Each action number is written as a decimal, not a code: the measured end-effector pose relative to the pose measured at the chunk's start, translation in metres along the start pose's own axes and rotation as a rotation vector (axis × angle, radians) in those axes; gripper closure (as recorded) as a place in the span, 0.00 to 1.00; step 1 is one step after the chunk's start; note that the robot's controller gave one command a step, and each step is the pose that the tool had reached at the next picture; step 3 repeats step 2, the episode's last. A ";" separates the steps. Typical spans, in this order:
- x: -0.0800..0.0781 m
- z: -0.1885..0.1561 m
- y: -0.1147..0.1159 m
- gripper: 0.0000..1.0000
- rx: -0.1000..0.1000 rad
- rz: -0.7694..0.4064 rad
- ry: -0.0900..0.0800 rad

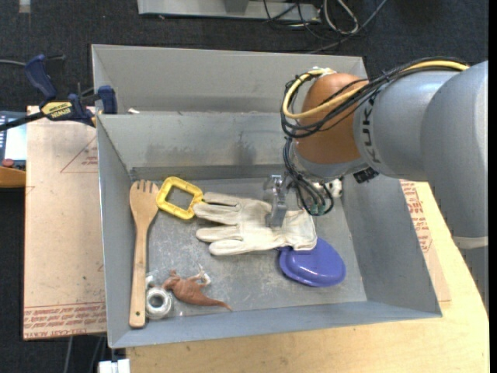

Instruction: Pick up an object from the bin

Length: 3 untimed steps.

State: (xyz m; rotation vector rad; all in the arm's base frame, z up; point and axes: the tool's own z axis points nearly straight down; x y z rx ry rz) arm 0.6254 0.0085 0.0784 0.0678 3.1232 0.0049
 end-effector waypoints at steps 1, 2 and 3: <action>0.002 -0.037 0.000 1.00 0.000 0.000 0.008; -0.002 -0.077 0.001 1.00 -0.001 0.000 -0.002; -0.002 -0.077 0.001 1.00 -0.001 0.000 -0.002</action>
Offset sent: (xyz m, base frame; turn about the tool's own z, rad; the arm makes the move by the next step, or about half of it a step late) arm -0.0030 0.0000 0.0459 0.0003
